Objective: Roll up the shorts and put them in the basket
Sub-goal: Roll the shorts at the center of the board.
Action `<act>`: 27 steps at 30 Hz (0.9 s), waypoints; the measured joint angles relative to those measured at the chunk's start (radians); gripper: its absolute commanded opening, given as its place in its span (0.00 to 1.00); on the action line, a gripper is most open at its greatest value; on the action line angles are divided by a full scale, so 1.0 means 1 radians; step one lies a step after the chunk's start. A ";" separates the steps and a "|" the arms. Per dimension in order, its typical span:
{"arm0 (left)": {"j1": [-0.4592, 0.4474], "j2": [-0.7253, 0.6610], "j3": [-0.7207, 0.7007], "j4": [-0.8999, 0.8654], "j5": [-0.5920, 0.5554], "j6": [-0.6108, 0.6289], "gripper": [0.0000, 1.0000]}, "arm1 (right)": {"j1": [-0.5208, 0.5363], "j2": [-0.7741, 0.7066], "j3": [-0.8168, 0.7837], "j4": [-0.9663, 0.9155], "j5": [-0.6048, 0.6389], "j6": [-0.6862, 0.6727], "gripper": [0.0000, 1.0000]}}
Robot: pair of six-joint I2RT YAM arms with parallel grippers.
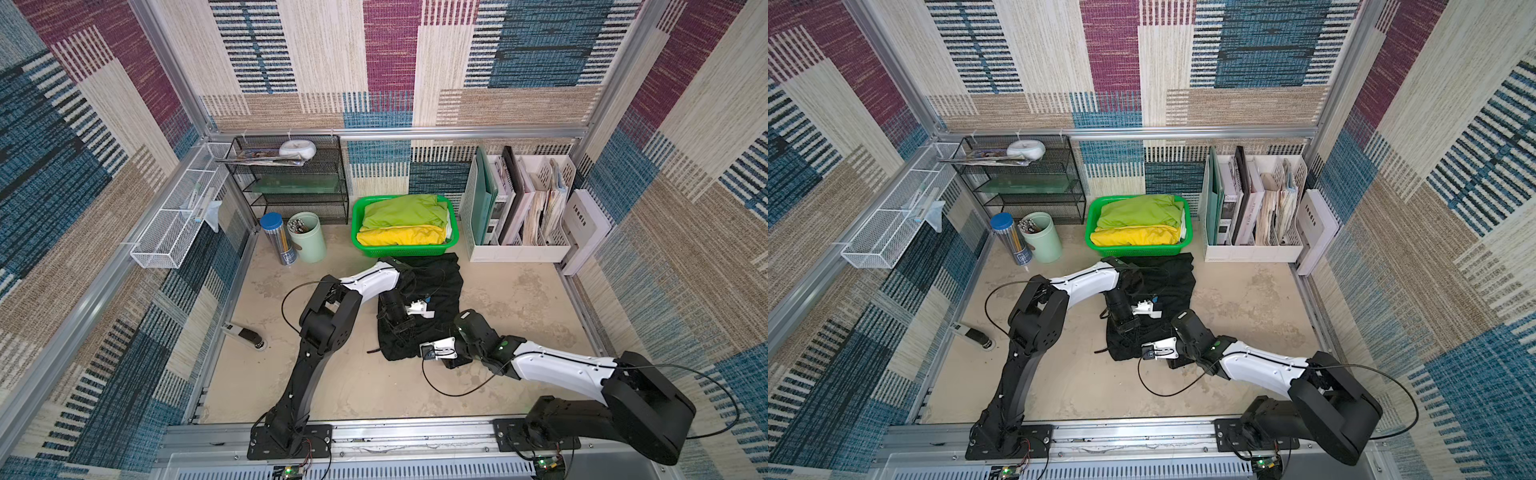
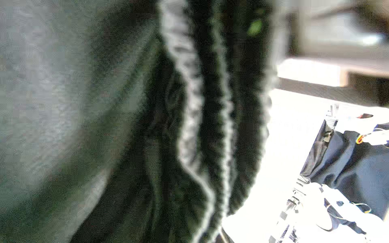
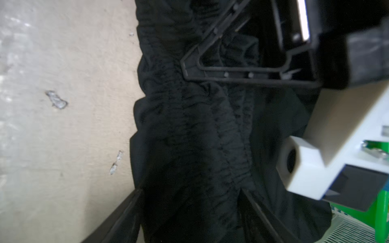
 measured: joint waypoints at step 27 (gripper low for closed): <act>0.079 -0.370 -0.240 0.230 -0.052 -0.106 0.94 | -0.075 0.053 0.124 -0.191 -0.217 0.092 0.00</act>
